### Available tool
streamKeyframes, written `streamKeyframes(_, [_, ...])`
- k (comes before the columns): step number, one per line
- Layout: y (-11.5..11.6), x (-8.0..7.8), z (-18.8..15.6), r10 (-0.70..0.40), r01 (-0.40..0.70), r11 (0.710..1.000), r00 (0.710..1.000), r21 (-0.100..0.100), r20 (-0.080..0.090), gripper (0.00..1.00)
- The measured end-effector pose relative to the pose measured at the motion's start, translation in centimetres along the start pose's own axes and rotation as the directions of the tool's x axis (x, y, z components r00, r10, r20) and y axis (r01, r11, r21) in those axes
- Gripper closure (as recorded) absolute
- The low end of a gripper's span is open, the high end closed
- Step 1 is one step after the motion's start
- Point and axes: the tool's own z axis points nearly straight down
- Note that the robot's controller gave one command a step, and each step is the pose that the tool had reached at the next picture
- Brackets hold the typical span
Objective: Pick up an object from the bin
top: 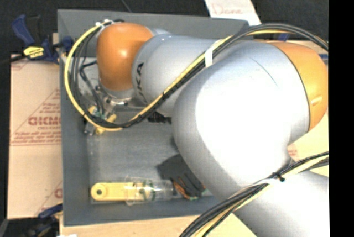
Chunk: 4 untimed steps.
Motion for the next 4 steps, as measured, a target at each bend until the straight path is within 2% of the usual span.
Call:
streamKeyframes(2, [-0.1,-0.1,-1.8,0.001,-0.001,1.0,1.0,0.0,0.001,1.0])
streamKeyframes(3, [-0.3,0.0,-4.4,0.001,-0.001,1.0,1.0,0.007,-0.004,1.0])
streamKeyframes(4, [-0.1,-0.3,-7.9,0.002,-0.002,1.0,1.0,0.001,0.0,1.0])
